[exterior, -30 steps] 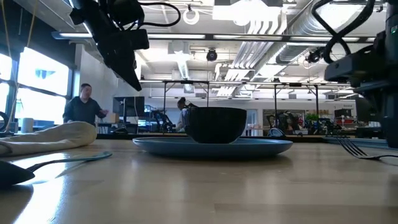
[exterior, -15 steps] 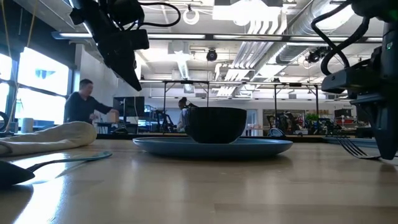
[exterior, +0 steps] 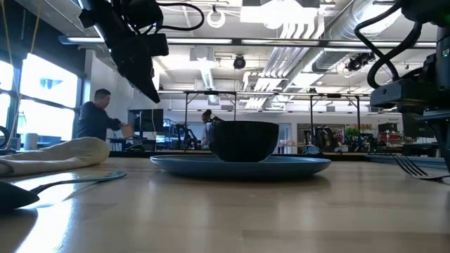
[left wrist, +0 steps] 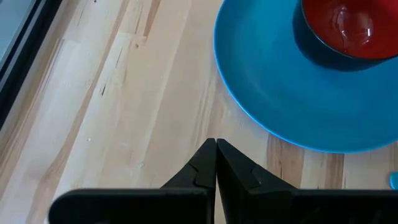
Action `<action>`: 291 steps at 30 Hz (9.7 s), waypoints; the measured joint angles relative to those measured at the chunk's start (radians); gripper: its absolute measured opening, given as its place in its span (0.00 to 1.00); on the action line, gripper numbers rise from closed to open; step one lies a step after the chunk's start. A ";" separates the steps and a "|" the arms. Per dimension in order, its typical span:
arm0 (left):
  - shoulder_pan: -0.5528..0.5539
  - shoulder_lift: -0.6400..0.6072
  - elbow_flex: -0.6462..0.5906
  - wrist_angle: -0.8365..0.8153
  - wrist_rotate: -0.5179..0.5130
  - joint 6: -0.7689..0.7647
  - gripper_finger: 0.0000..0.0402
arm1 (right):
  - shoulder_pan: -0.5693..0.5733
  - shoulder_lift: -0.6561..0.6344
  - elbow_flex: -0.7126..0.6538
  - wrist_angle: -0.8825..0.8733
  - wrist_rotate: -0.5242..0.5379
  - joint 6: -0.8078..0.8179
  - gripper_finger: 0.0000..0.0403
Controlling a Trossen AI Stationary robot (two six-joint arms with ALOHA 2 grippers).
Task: Set table place
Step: Put the blue fork to the right of the blue plate, then put the blue spoon into the black bowl
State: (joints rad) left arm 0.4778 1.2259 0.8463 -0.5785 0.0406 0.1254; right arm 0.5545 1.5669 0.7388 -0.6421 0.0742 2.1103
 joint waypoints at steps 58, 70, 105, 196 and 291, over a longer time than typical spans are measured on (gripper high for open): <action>0.000 0.000 0.000 -0.024 0.019 0.025 0.00 | -0.496 -0.055 -0.042 0.119 0.108 -0.541 0.00; 0.000 0.000 0.000 -0.023 0.019 0.026 0.00 | -0.496 -0.055 -0.042 0.123 0.093 -0.542 0.00; 0.000 0.000 0.000 -0.024 0.019 0.026 0.00 | -0.496 -0.055 -0.042 0.124 0.109 -0.563 0.17; -0.927 0.305 -0.261 0.778 0.014 -1.224 0.23 | -0.560 -0.385 0.391 -0.644 0.481 -1.280 0.17; -0.844 0.594 -0.097 0.746 -0.042 -1.371 0.01 | -0.640 -0.385 0.391 -0.491 0.468 -1.461 0.17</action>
State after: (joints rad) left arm -0.3664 1.8194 0.7498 0.1670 -0.0013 -1.2460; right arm -0.0853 1.1824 1.1301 -1.1328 0.5426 0.6495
